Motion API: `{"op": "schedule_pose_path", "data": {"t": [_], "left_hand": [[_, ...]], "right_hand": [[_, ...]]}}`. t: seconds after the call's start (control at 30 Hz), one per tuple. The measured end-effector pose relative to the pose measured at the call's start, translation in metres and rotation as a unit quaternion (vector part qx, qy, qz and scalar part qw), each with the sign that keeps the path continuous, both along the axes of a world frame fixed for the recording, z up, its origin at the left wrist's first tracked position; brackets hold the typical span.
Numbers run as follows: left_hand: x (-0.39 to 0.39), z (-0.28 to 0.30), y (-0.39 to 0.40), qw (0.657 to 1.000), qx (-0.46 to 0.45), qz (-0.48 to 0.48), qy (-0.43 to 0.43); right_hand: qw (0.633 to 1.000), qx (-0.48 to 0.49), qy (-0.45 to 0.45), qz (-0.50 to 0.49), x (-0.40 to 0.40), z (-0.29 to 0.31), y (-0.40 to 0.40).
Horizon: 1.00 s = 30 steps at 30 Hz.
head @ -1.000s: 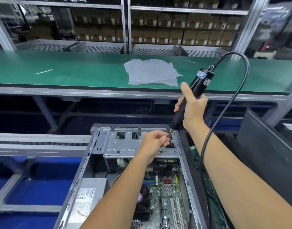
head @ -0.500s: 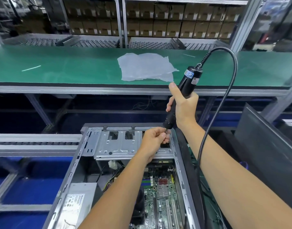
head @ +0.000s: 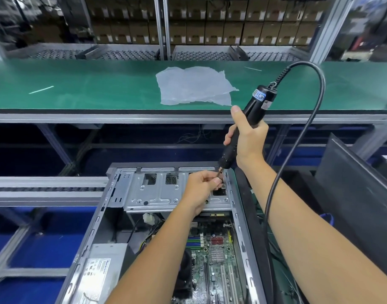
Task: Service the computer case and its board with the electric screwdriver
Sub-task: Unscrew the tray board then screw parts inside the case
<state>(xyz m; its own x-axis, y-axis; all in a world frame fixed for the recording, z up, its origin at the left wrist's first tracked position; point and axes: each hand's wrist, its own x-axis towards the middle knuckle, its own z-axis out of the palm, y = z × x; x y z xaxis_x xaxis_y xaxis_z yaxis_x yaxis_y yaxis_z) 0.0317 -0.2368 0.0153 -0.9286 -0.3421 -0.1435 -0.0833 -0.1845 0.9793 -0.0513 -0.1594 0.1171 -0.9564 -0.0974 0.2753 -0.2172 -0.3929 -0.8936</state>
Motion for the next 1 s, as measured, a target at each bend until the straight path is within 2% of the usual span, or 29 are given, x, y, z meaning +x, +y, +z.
{"op": "schedule_pose_path", "data": {"t": [0.37, 0.73, 1.0], "left_hand": [[-0.0026, -0.0059, -0.0027, 1.000, 0.018, 0.012, 0.010], [-0.0011, -0.0048, 0.0002, 1.000, -0.023, 0.005, 0.019], [-0.0018, -0.0081, 0.0017, 0.996, -0.087, -0.001, 0.031]], "right_hand": [[1.000, -0.006, -0.006, -0.002, -0.0006, -0.0033, 0.0044], [1.000, 0.004, -0.006, -0.001, -0.0037, -0.0069, 0.0051], [0.999, 0.023, 0.029, 0.004, 0.0018, -0.0068, 0.0024]]}}
